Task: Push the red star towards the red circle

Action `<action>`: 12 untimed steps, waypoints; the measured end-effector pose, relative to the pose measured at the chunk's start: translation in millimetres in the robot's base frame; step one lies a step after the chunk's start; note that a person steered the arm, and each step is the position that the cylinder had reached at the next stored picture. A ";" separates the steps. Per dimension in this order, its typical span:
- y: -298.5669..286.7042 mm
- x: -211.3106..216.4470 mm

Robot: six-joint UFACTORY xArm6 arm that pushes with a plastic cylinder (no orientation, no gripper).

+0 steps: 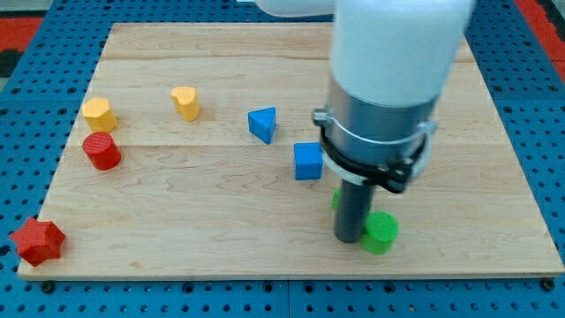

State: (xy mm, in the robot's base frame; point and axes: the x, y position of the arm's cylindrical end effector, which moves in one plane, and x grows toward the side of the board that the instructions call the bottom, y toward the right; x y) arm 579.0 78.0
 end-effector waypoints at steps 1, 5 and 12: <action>6.7 23.0; -169.8 -123.4; -306.3 -101.0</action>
State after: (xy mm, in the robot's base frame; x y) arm 478.0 -228.3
